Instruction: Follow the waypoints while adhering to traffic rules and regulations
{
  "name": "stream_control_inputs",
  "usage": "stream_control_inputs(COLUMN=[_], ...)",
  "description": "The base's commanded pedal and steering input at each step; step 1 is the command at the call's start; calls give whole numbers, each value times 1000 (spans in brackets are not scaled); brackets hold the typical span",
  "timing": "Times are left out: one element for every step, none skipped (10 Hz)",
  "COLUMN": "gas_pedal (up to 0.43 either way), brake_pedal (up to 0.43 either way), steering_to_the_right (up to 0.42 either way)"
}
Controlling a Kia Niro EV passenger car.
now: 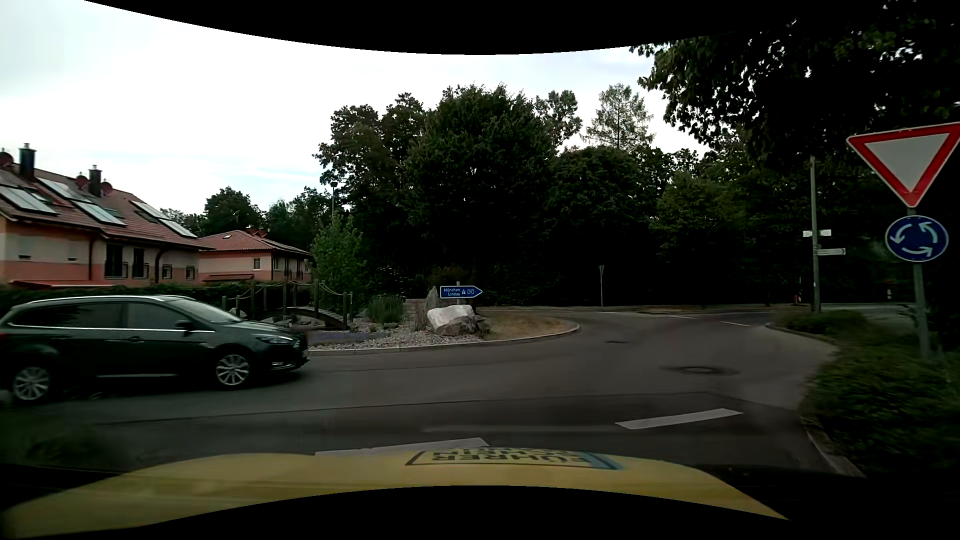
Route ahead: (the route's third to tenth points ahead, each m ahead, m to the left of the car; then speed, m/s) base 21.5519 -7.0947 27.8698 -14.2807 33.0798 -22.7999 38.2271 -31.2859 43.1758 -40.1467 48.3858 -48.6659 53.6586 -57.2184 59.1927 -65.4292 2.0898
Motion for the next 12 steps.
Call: stream_control_inputs(gas_pedal=[0,0,0,0,0,39,98,110,110,118,118,130], brake_pedal=[0,0,0,0,0,0,0,0,0,0,0,0], steering_to_the_right=[-8,-6,-5,-5,-4,0,10,20,33,47,56,70])
